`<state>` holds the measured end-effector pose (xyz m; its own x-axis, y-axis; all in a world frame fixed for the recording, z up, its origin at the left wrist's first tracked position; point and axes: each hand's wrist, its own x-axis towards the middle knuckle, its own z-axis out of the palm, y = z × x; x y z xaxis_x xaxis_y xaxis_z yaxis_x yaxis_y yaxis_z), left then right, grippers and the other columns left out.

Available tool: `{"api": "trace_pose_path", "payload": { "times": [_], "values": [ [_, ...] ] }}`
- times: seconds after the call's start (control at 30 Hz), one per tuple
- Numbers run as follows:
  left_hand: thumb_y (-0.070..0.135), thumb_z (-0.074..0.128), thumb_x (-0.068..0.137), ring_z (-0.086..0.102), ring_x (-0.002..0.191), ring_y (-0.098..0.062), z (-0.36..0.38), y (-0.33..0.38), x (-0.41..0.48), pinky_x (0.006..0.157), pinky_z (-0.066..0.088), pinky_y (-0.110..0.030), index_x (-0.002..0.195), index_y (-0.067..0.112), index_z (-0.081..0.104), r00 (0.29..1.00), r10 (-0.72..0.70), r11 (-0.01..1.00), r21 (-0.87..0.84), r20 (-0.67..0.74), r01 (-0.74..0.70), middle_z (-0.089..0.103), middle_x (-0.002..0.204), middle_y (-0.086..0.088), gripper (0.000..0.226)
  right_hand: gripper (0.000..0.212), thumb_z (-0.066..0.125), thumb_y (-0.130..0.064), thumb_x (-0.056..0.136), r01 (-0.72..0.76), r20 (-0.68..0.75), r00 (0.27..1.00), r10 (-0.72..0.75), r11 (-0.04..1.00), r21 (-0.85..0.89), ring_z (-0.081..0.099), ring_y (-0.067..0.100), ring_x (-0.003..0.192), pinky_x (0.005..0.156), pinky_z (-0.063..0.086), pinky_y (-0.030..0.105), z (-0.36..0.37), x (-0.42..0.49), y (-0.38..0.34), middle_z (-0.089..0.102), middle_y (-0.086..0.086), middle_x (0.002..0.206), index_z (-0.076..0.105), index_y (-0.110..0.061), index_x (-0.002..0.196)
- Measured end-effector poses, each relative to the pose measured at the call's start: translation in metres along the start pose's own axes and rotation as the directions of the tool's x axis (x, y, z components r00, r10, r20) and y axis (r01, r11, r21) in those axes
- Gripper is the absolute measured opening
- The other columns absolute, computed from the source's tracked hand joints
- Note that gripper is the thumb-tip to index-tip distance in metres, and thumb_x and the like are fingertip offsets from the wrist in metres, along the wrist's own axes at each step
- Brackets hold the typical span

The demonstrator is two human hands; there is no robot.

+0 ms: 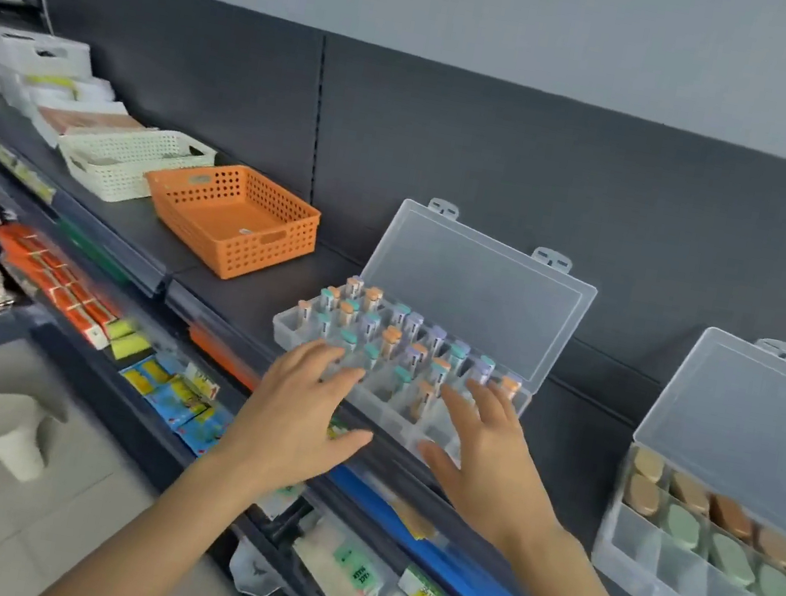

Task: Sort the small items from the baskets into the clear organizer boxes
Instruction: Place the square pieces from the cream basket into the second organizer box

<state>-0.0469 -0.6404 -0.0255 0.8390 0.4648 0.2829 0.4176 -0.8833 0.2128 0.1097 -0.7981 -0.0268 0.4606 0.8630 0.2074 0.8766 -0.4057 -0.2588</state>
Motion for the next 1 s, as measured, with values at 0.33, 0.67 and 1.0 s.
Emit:
{"api": "trace_pose_path", "payload": {
  "times": [0.33, 0.67, 1.0],
  "values": [
    [0.058, 0.056, 0.08, 0.03, 0.138, -0.028, -0.042, -0.151, -0.048, 0.112, 0.026, -0.043, 0.135, 0.018, 0.051, 0.969, -0.242, 0.965, 0.087, -0.055, 0.246, 0.042, 0.144, -0.009, 0.068, 0.065, 0.048, -0.047, 0.094, 0.236, 0.084, 0.967, -0.24, 0.97, 0.06, 0.002, 0.03, 0.147, 0.12, 0.009, 0.043, 0.055, 0.106, -0.141, 0.019, 0.012, 0.157, 0.026, -0.021, 0.149],
    [0.068, 0.032, 0.073, 0.031, 0.137, -0.032, -0.072, -0.274, -0.02, 0.111, 0.025, -0.046, 0.134, 0.019, 0.051, 0.923, -0.379, 0.906, 0.173, -0.068, 0.385, 0.044, 0.142, -0.012, 0.081, 0.062, 0.047, -0.049, 0.094, 0.453, 0.07, 0.891, -0.449, 0.888, -0.072, -0.001, 0.033, 0.146, 0.116, 0.003, 0.055, 0.108, 0.228, -0.237, 0.019, 0.014, 0.155, 0.032, -0.017, 0.145],
    [0.066, 0.034, 0.074, 0.037, 0.134, -0.035, -0.092, -0.397, 0.043, 0.109, 0.03, -0.05, 0.132, 0.016, 0.054, 0.903, -0.425, 0.881, 0.204, -0.056, 0.427, 0.05, 0.137, -0.014, 0.079, 0.064, 0.046, -0.049, 0.094, 0.484, 0.089, 0.872, -0.482, 0.875, 0.001, -0.002, 0.031, 0.147, 0.117, 0.0, 0.052, 0.145, 0.361, -0.301, 0.019, 0.013, 0.156, 0.03, -0.018, 0.147]
  ]
}}
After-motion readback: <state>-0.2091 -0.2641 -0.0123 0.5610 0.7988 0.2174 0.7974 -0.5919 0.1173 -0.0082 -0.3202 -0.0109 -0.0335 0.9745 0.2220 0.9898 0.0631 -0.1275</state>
